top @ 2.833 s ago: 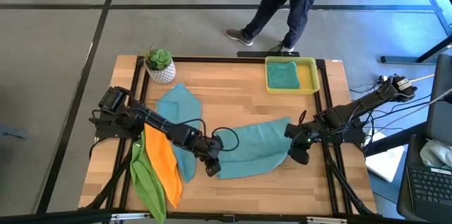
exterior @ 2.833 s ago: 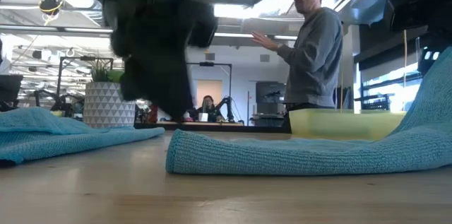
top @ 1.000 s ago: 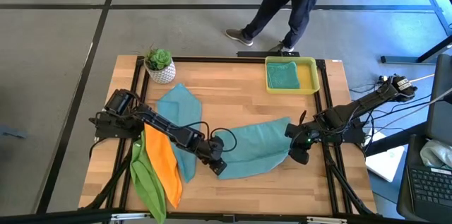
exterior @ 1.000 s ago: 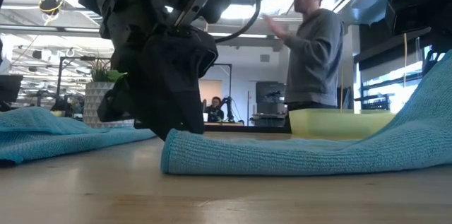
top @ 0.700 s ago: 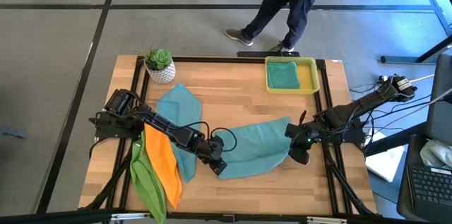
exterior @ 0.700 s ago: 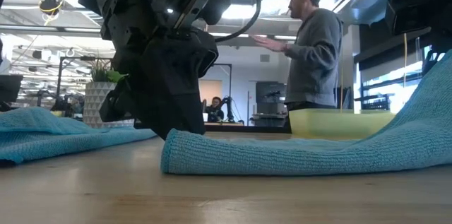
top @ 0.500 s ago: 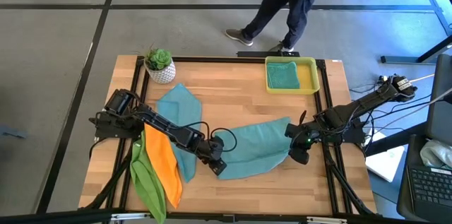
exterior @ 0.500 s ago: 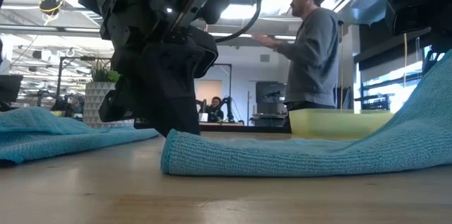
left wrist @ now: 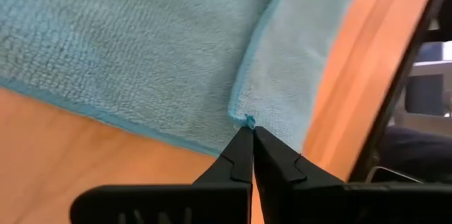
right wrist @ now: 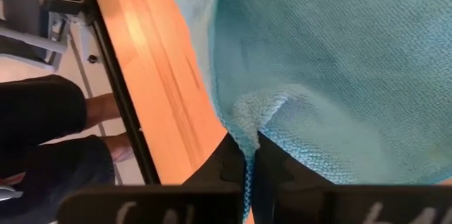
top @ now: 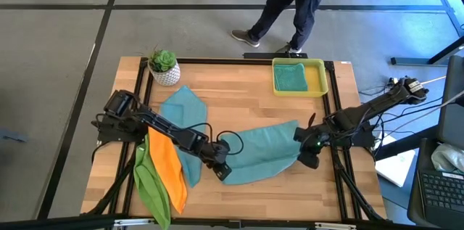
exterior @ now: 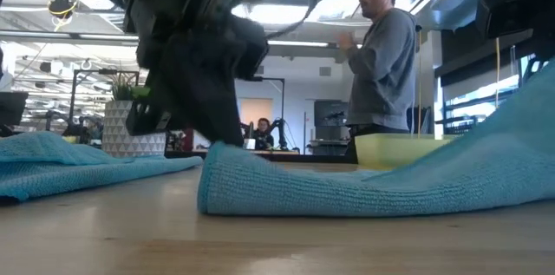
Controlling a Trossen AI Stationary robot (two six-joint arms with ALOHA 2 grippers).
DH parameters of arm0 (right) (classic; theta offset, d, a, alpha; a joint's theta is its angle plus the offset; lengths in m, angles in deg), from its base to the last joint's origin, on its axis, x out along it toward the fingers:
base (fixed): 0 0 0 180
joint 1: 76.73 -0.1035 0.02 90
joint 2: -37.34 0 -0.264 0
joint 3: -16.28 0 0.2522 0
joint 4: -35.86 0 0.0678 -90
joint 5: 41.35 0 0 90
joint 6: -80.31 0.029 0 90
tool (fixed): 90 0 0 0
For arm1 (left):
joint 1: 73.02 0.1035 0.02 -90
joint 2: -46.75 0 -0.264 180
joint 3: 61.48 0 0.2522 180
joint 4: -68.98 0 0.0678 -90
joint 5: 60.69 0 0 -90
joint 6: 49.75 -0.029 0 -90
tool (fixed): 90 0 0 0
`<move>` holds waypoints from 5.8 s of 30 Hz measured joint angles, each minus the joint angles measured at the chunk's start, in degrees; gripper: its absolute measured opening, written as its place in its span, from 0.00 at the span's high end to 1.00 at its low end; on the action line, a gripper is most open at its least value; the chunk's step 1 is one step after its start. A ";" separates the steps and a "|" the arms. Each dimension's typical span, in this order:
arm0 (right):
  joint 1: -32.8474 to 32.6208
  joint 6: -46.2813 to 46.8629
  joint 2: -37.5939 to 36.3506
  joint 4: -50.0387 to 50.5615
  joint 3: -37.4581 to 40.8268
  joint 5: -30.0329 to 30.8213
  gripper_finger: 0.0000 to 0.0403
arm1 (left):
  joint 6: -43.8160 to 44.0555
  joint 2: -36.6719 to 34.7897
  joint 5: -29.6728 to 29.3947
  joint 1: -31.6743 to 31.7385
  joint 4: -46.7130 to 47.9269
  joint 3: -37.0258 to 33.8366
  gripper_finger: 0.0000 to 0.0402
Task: Fold microfiber towels
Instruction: Fold the right blue microfiber towel
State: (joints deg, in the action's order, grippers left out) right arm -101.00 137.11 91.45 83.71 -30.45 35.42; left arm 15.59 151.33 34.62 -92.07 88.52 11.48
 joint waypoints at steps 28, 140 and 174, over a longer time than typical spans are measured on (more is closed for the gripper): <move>12.49 -16.52 -6.19 21.25 -6.04 13.15 0.96 | -12.02 -12.78 -17.82 5.66 20.90 0.02 1.00; 50.19 -33.05 10.41 12.68 0.92 -3.57 0.99 | -7.81 -10.02 -20.40 6.97 28.91 0.00 1.00; 49.86 -31.40 18.82 -1.32 6.14 -7.74 0.84 | -6.98 -10.24 -20.38 6.27 29.49 0.00 1.00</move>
State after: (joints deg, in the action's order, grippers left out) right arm -51.15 105.70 110.27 82.39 -24.31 27.68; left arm 8.61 141.09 14.24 -85.80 118.00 11.48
